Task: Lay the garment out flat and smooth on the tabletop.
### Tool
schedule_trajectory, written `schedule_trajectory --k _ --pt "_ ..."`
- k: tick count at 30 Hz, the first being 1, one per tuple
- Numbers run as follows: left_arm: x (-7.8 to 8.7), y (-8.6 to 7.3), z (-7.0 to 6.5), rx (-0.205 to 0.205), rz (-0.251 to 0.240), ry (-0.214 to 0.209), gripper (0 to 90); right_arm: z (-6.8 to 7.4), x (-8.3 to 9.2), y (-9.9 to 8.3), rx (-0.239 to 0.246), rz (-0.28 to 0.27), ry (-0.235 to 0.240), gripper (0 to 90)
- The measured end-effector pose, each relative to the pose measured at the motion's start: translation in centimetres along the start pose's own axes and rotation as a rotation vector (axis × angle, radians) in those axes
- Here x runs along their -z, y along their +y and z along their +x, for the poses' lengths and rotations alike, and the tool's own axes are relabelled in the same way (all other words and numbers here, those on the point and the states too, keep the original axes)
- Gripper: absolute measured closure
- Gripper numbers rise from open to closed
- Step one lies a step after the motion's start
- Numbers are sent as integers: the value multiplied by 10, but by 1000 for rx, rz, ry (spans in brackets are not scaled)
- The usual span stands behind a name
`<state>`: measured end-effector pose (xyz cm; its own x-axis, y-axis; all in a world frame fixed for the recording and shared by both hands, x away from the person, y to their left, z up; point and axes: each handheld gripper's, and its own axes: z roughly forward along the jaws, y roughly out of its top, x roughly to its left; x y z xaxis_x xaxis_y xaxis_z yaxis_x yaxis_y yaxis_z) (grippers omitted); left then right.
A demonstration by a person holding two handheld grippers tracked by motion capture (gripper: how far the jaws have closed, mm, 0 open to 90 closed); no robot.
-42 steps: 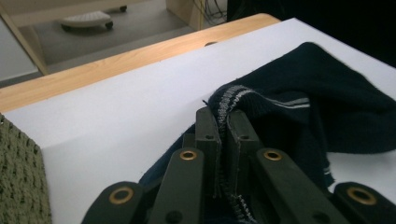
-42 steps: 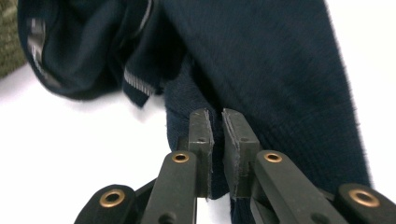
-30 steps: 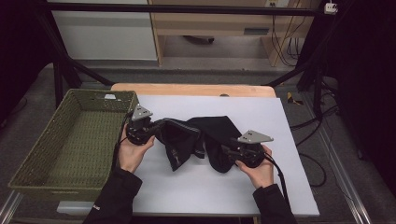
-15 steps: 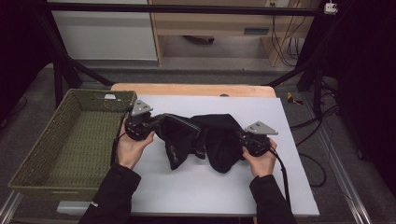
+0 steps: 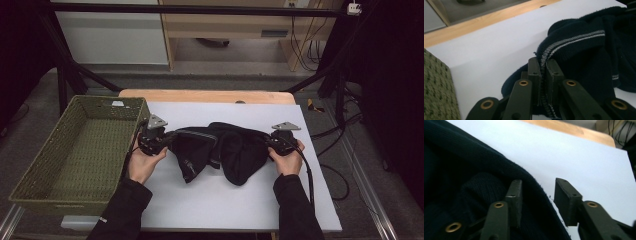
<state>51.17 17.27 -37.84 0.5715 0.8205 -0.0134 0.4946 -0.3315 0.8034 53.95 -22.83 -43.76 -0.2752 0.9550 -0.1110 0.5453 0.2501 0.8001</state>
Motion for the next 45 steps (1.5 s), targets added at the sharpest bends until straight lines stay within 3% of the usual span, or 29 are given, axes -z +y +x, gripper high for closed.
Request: schedule_trajectory --k 4,6,8,11,15,18,21,24,28,33,36,41,45 --pt "3 -8 -3 23 -13 -44 707 6 24 0 5 -62 49 432" --pt "8 -11 -7 29 -41 -62 611 12 37 0 5 -95 106 388" --pt "12 -14 -13 27 -69 -83 456 20 47 -1 16 -122 155 366" --pt "15 -22 -27 1 -81 -120 265 34 55 -6 37 -119 240 332" --pt "11 -37 -47 -38 -54 -168 170 49 54 -17 62 -78 334 298" --pt "0 -48 -58 -43 -14 -205 120 57 54 -27 61 -51 385 288" --pt "-11 -57 -67 -61 19 -216 101 61 54 -37 75 -30 398 278" --pt "-22 -63 -75 -104 50 -191 105 64 53 -44 74 -19 404 288" --pt "-37 -76 -78 -112 76 -163 166 74 48 -51 98 9 426 292" --pt "-42 -81 -71 -90 78 -133 370 88 44 -54 121 26 462 313" --pt "-42 -81 -70 -73 86 -137 479 95 43 -55 134 28 470 315" --pt "-43 -82 -72 -108 109 -107 670 105 46 -53 157 7 498 306" --pt "-43 -81 -69 -99 120 -111 765 109 42 -55 190 27 474 368"
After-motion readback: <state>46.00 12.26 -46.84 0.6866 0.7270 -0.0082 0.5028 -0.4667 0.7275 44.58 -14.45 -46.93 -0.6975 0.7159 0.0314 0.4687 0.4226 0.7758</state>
